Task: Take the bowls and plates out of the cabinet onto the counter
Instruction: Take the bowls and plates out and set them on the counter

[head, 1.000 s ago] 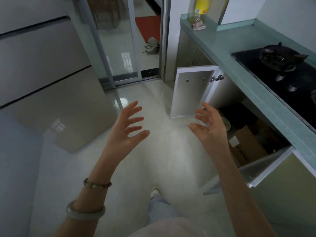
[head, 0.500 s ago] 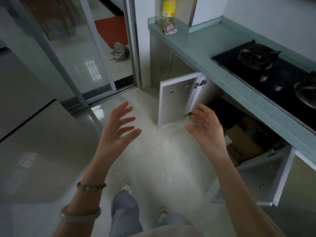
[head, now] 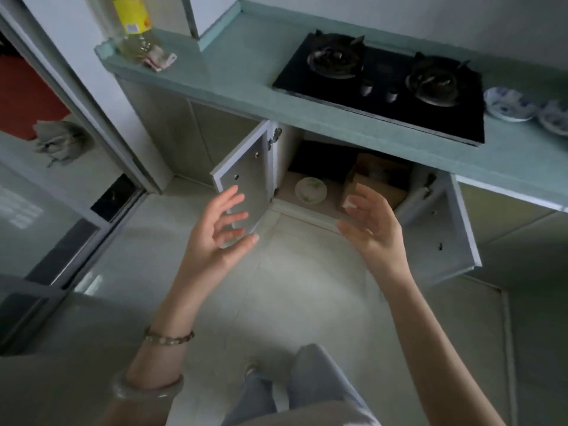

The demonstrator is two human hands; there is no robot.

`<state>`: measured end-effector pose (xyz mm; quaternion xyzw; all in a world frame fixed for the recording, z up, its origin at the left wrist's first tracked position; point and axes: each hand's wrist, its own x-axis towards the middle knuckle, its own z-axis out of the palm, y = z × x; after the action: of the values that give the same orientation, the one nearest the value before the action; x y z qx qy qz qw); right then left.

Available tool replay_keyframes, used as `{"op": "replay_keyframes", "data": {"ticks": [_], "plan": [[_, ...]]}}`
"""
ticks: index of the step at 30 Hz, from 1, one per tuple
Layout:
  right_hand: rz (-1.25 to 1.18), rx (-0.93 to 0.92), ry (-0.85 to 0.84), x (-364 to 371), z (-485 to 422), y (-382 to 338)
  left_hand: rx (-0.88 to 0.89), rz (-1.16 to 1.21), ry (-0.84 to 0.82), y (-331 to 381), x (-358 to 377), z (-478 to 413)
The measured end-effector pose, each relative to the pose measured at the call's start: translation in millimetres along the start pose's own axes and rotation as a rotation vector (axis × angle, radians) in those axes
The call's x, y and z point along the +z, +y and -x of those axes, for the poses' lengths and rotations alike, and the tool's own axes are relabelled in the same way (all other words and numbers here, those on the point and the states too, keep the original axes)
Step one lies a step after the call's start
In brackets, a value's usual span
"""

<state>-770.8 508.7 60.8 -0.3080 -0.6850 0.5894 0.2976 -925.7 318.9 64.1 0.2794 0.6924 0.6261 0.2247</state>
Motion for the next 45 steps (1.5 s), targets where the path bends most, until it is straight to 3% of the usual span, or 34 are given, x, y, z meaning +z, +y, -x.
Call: {"op": "replay_keyframes", "data": {"ticks": [8, 28, 36, 45], "plan": [[0.040, 0.074, 0.222, -20, -44, 19, -0.038, 0.036, -0.197, -29, 43, -92], [0.051, 0.224, 0.215, -32, -249, 123, -0.221, 0.002, -0.191, -119, 122, -302], [0.052, 0.270, 0.232, -1, -329, 258, -0.238, -0.041, -0.245, -252, 149, -396], [0.044, 0.165, 0.240, 39, -401, 464, -0.127, -0.110, -0.253, -469, 167, -474]]}}
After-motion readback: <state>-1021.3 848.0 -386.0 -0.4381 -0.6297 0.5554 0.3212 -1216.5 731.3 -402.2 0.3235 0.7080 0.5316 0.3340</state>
